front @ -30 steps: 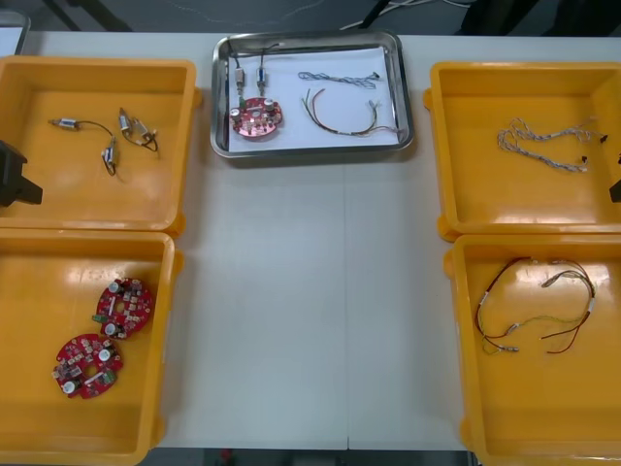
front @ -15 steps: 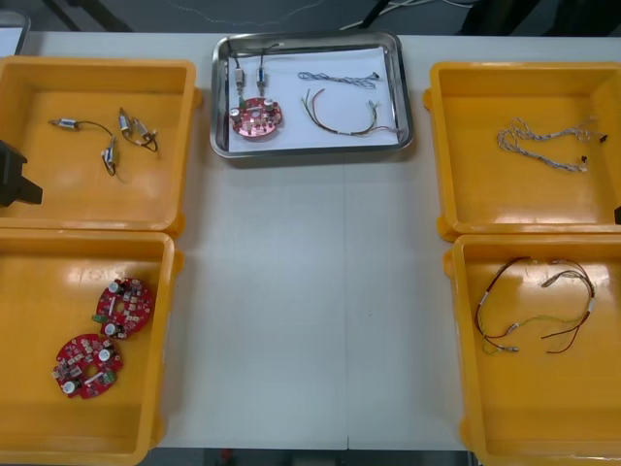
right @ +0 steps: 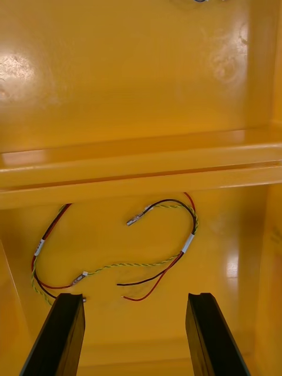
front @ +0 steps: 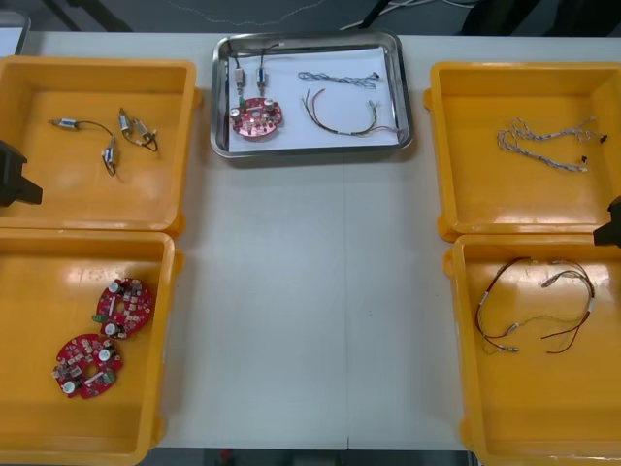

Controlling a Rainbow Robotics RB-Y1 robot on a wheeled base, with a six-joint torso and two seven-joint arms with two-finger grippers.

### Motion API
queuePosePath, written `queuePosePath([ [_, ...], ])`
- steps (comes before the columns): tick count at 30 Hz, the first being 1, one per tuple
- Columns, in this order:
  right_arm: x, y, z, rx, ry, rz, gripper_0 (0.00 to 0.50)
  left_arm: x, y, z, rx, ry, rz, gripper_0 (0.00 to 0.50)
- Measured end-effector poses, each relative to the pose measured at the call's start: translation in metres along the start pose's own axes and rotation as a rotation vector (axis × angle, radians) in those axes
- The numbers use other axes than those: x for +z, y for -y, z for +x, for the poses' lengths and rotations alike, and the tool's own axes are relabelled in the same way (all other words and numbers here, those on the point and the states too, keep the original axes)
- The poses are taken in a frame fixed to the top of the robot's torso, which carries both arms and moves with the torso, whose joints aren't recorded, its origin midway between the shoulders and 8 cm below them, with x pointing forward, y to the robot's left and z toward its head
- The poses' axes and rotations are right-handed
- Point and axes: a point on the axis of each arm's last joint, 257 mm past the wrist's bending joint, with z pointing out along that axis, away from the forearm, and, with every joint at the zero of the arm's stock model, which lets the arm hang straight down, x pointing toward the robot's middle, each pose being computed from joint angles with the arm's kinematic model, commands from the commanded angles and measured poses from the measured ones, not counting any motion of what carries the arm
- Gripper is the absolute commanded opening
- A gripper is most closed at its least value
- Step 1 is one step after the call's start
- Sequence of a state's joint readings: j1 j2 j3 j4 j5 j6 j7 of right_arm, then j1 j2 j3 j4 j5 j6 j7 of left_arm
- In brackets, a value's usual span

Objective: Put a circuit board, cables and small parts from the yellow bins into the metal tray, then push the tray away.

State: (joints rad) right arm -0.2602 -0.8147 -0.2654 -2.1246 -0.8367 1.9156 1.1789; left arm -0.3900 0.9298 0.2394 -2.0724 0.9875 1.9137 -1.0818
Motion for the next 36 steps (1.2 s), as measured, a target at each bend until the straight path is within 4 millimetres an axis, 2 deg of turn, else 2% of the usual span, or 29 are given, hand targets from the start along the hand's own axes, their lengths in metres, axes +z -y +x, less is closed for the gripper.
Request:
queuePosePath([
  [10,-0.0006,-0.0008,0.0072,-0.007,0.005,0.003,0.500,0.0000,0.0000,0.0000,0.000,0.000,0.000,0.500],
  [36,-0.0008,0.0017,0.0079,-0.001,0.007,0.008,0.500,0.0000,0.0000,0.0000,0.000,0.000,0.000,0.500],
])
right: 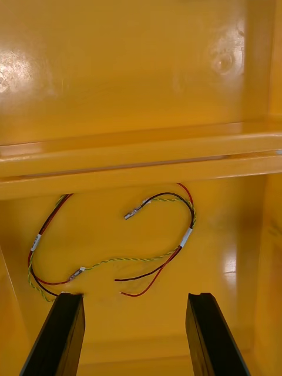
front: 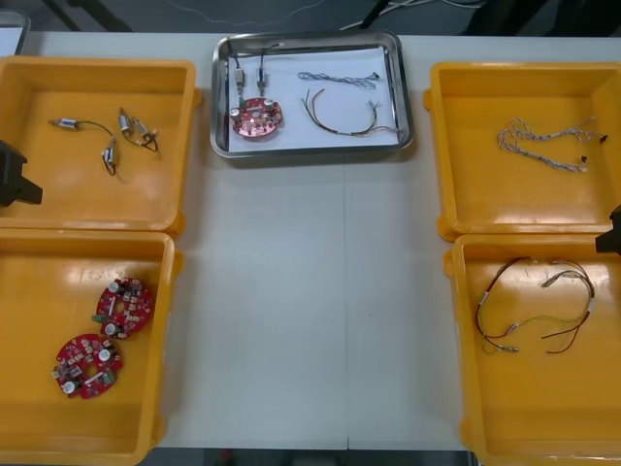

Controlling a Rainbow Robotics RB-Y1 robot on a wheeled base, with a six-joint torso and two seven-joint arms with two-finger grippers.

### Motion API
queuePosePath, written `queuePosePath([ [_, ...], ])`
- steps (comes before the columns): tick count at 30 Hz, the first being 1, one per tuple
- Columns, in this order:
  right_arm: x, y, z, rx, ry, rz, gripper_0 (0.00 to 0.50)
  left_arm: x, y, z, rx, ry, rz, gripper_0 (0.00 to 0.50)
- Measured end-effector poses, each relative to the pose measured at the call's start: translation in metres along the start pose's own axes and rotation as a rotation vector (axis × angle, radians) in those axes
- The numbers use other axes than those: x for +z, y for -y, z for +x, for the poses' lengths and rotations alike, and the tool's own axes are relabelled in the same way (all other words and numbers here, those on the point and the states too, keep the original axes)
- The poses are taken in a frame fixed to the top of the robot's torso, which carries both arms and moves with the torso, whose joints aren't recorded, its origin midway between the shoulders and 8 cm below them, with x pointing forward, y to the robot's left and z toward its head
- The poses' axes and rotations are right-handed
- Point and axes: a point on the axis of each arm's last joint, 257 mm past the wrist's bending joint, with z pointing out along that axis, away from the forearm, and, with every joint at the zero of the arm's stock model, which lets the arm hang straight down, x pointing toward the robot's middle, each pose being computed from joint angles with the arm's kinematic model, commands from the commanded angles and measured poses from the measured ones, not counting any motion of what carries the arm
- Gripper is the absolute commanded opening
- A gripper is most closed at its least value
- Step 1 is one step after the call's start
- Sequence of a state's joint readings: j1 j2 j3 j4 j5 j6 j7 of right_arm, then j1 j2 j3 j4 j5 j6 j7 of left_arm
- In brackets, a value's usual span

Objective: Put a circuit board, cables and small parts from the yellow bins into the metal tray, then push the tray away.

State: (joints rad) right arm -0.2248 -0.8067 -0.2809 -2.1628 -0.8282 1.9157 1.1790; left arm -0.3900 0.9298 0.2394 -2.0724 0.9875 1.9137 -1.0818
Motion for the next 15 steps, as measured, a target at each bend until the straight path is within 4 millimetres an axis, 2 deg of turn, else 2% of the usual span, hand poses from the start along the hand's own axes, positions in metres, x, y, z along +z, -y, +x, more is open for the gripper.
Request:
queuePosePath([
  [15,0.0000,0.0000,0.0000,0.000,0.000,0.000,0.500,0.0000,0.0000,0.0000,0.000,0.000,0.000,0.500],
])
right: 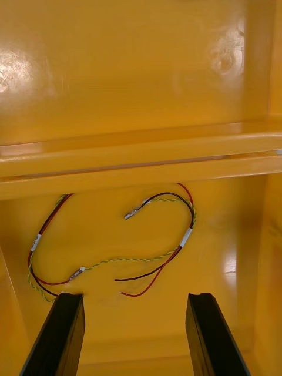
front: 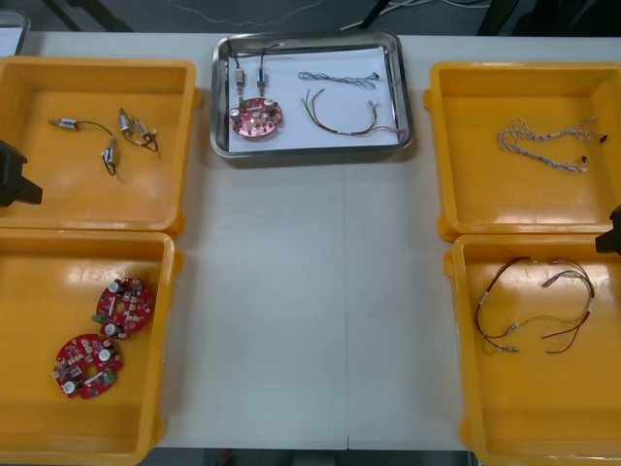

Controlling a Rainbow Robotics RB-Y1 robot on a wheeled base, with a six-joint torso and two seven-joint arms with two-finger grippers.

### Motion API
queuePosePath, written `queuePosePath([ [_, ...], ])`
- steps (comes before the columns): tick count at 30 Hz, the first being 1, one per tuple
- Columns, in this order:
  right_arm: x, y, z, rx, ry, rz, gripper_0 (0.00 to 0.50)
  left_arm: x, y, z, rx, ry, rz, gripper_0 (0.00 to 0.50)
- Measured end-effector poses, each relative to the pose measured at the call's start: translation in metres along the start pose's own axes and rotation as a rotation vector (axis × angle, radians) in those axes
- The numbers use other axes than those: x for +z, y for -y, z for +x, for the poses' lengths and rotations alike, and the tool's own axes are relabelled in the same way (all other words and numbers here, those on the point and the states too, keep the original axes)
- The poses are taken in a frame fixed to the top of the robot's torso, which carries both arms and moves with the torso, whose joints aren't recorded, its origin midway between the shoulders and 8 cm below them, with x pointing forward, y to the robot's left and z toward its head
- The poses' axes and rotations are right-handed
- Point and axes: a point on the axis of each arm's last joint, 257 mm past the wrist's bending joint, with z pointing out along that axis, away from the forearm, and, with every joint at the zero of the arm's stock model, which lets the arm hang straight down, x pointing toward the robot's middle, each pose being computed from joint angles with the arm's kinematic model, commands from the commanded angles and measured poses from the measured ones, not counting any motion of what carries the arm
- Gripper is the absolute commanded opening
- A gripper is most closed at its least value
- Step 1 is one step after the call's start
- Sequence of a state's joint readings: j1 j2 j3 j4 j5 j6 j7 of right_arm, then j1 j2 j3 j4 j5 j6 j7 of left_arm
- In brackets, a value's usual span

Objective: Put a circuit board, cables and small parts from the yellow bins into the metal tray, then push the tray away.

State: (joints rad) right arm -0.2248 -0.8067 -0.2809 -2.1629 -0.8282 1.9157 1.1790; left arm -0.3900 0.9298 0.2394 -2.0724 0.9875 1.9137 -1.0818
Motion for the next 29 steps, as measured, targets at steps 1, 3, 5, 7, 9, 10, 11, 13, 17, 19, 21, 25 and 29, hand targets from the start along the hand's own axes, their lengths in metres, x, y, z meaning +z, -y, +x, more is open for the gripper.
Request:
queuePosePath([
  [1,0.0000,0.0000,0.0000,0.000,0.000,0.000,0.500,0.0000,0.0000,0.0000,0.000,0.000,0.000,0.500],
  [3,0.0000,0.0000,0.0000,0.000,0.000,0.000,0.500,0.0000,0.0000,0.0000,0.000,0.000,0.000,0.500],
  [5,0.0000,0.0000,0.0000,0.000,0.000,0.000,0.500,0.0000,0.0000,0.0000,0.000,0.000,0.000,0.500],
  [7,0.0000,0.0000,0.0000,0.000,0.000,0.000,0.500,0.0000,0.0000,0.0000,0.000,0.000,0.000,0.500],
  [9,0.0000,0.0000,0.0000,0.000,0.000,0.000,0.500,0.0000,0.0000,0.0000,0.000,0.000,0.000,0.500],
  [10,0.0000,0.0000,0.0000,0.000,0.000,0.000,0.500,0.0000,0.0000,0.0000,0.000,0.000,0.000,0.500],
  [11,0.0000,0.0000,0.0000,0.000,0.000,0.000,0.500,0.0000,0.0000,0.0000,0.000,0.000,0.000,0.500],
  [13,0.0000,0.0000,0.0000,0.000,0.000,0.000,0.500,0.0000,0.0000,0.0000,0.000,0.000,0.000,0.500],
  [17,0.0000,0.0000,0.0000,0.000,0.000,0.000,0.500,0.0000,0.0000,0.0000,0.000,0.000,0.000,0.500],
  [19,0.0000,0.0000,0.0000,0.000,0.000,0.000,0.500,0.0000,0.0000,0.0000,0.000,0.000,0.000,0.500],
  [21,0.0000,0.0000,0.0000,0.000,0.000,0.000,0.500,0.0000,0.0000,0.0000,0.000,0.000,0.000,0.500],
  [25,0.0000,0.0000,0.0000,0.000,0.000,0.000,0.500,0.0000,0.0000,0.0000,0.000,0.000,0.000,0.500],
  [29,0.0000,0.0000,0.0000,0.000,0.000,0.000,0.500,0.0000,0.0000,0.0000,0.000,0.000,0.000,0.500],
])
